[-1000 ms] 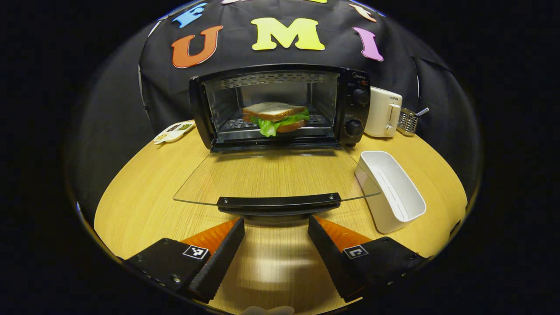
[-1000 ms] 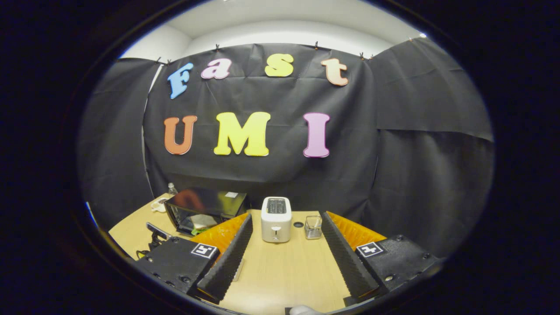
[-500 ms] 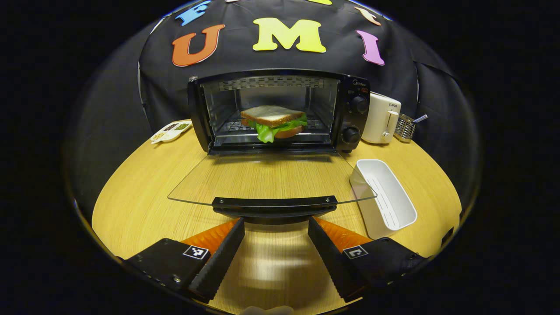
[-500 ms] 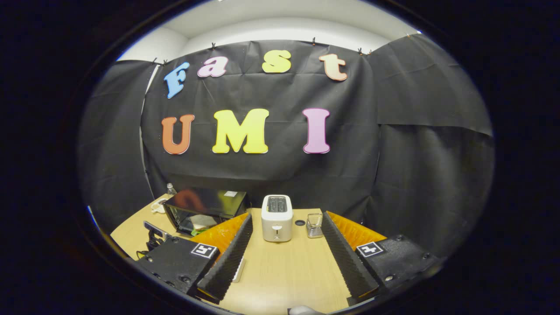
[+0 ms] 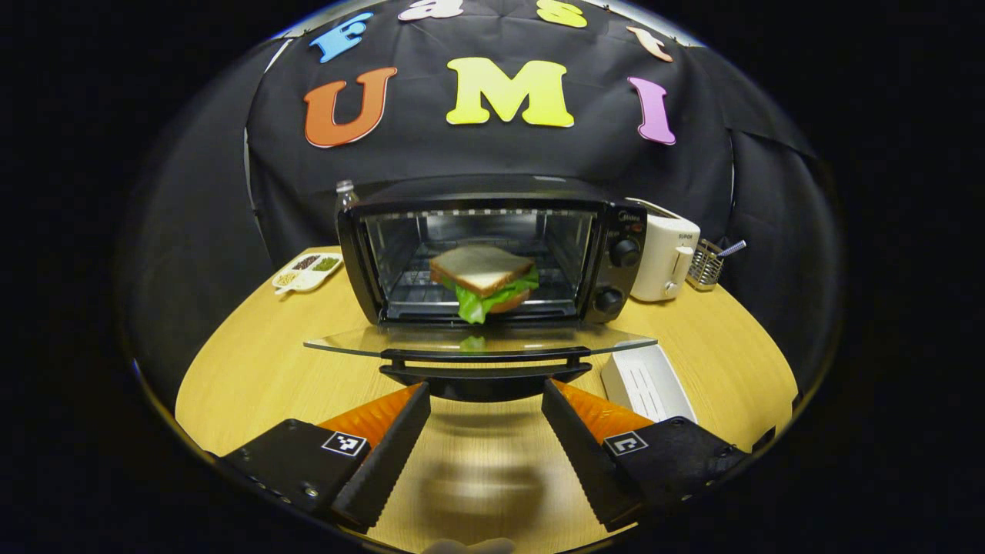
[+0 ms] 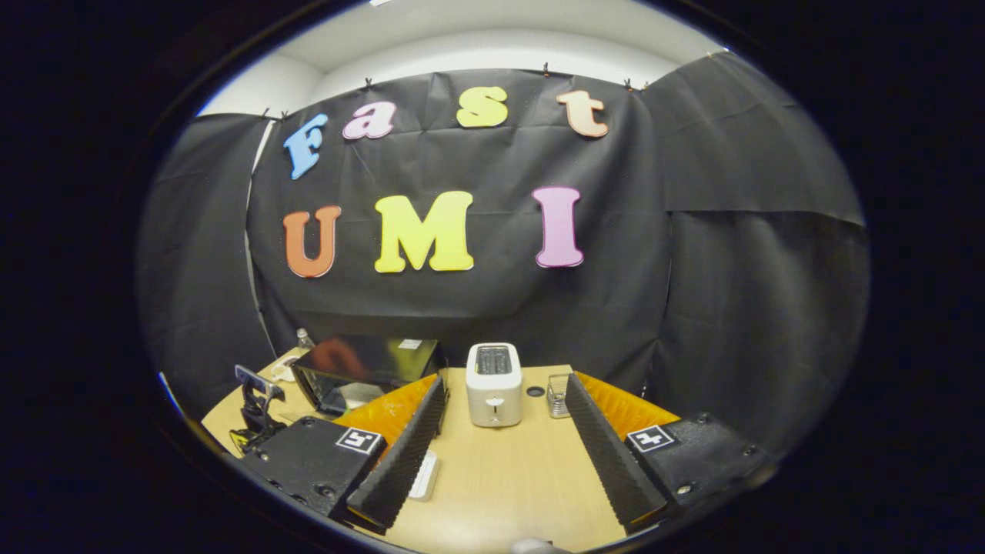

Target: Open the electric oven with the left hand, put the food in, and close the electric oven.

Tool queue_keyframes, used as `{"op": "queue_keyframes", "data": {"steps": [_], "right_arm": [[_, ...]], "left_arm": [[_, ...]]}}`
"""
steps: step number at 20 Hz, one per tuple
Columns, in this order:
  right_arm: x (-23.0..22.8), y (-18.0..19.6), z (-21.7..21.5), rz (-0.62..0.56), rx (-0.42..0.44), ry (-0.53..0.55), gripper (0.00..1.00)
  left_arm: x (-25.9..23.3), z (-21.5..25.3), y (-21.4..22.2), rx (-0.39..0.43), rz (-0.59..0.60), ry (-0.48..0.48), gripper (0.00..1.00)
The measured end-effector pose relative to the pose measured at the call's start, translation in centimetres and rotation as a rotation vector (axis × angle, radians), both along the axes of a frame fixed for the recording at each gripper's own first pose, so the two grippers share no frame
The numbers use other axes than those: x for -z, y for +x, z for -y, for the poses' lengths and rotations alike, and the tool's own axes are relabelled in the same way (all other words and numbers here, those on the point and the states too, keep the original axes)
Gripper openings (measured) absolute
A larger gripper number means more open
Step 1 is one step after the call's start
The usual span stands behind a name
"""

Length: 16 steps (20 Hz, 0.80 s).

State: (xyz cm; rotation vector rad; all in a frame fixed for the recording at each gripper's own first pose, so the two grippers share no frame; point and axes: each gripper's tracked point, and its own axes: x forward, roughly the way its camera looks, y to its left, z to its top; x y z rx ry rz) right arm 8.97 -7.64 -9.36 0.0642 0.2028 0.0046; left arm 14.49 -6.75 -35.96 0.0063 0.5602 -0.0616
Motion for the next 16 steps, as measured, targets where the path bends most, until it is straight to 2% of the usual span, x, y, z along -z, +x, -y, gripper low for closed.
{"op": "queue_keyframes", "data": {"steps": [2,3,4,5,9,10,11,12,13,14,15,16], "right_arm": [[0.2,0.2,0.1,-0.002,0.005,0.008,1.0],[0.3,0.3,0.2,-0.003,0.007,0.011,0.91],[0.4,0.4,0.3,-0.005,0.008,0.012,0.91],[0.4,0.4,0.3,-0.006,0.011,0.011,1.0],[0.4,0.7,0.4,-0.007,0.018,0.016,1.0],[0.3,0.8,0.4,-0.005,0.018,0.016,0.91],[0.4,0.9,0.4,-0.007,0.018,0.015,1.0],[0.3,1.0,0.3,-0.007,0.018,0.014,1.0],[0.4,1.0,0.2,-0.009,0.015,0.014,0.9],[0.3,1.1,0.0,-0.009,0.011,0.013,1.0],[0.2,1.2,-0.2,-0.006,0.007,0.009,1.0],[0.1,1.3,-0.1,-0.002,0.007,0.004,0.9]], "left_arm": [[-1.3,0.0,0.9,0.0,0.015,0.0,0.96],[-2.0,-0.1,1.4,0.0,0.029,0.001,0.96],[-2.4,0.0,1.8,-0.003,0.034,-0.001,0.96],[-2.8,0.1,2.3,-0.006,0.043,-0.004,0.96],[-4.4,0.1,4.4,-0.014,0.068,-0.009,0.98],[-5.0,0.1,5.1,-0.019,0.078,-0.017,0.99],[-5.4,0.2,5.8,-0.024,0.082,-0.022,0.99],[-5.7,-0.2,6.4,-0.037,0.086,-0.026,0.98],[-6.0,-0.1,7.0,-0.037,0.092,-0.035,0.97],[-6.5,-0.2,7.2,-0.038,0.096,-0.032,0.97],[-6.9,-0.3,7.4,-0.039,0.107,-0.025,0.98],[-7.4,-0.3,7.9,-0.027,0.127,-0.017,0.98]]}}
